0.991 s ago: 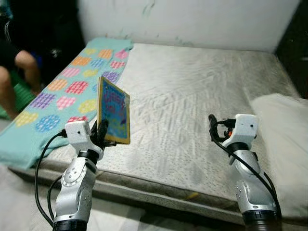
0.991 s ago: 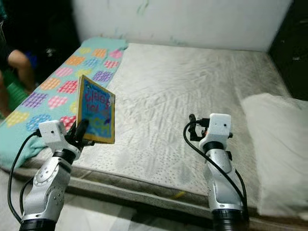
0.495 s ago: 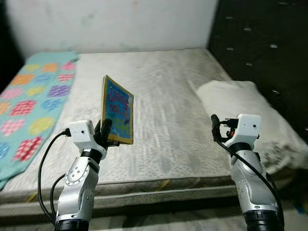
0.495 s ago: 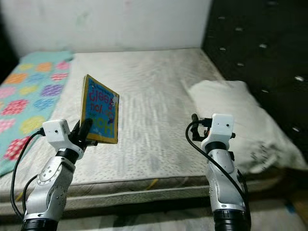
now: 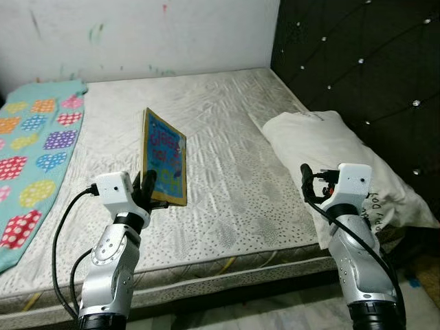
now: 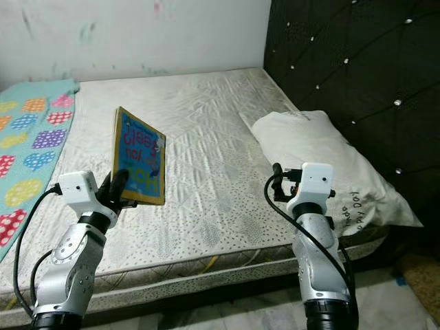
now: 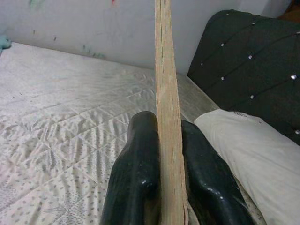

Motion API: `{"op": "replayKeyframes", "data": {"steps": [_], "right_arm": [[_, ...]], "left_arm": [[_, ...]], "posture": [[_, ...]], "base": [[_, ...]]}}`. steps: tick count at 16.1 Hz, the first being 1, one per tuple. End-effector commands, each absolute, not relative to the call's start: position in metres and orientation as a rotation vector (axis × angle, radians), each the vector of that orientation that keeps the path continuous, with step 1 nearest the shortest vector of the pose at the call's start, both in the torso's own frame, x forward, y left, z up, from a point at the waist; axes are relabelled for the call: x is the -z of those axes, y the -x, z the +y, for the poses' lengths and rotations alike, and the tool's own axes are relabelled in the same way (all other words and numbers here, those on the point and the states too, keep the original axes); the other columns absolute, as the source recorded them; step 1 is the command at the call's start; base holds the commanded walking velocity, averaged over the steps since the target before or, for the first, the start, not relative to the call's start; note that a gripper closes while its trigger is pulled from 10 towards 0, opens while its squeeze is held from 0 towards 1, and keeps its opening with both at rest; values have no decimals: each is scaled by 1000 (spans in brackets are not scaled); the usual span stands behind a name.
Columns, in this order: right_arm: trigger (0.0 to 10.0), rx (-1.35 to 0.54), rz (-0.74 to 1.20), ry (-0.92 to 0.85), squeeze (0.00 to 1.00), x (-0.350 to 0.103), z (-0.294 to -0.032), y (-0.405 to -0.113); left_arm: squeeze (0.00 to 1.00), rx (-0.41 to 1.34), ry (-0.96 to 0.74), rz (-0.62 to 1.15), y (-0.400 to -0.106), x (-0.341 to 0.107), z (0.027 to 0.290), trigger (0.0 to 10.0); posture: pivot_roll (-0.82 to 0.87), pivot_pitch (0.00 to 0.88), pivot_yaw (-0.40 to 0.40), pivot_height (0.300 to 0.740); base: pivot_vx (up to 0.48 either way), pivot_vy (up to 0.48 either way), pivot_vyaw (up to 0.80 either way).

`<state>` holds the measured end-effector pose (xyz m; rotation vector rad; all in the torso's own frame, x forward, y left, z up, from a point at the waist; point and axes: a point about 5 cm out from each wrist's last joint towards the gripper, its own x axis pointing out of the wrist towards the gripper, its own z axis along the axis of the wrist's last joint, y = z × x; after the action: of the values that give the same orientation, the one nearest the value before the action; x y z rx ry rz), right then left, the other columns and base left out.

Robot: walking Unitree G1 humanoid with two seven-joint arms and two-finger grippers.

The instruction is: Clean up the room

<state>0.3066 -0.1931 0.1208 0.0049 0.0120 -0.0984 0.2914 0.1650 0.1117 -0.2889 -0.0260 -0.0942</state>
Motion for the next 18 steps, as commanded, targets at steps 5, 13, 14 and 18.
{"op": "replayKeyframes", "data": {"steps": [5, 13, 14, 18], "right_arm": [[10000, 92, -1, 6, 0, -122, -192, -307], [10000, 87, -3, 16, 0, -122, -192, -308], [10000, 86, -4, 18, 0, -122, -192, -309], [10000, 85, -5, 23, 0, -122, -192, -309]], "left_arm": [[0, 84, 283, -60, -295, -121, 168, 10000], [0, 87, 283, -60, -296, -121, 166, 10000], [0, 87, 283, -60, -296, -121, 166, 10000], [0, 88, 284, -60, -296, -121, 166, 10000]], "posture": [[-92, 0, 37, 740], [-95, 0, 33, 740], [-95, 0, 32, 740], [-95, 0, 31, 740]], "base": [[0, -158, 0], [0, -271, 0], [0, -274, 0], [0, -272, 0]]}}
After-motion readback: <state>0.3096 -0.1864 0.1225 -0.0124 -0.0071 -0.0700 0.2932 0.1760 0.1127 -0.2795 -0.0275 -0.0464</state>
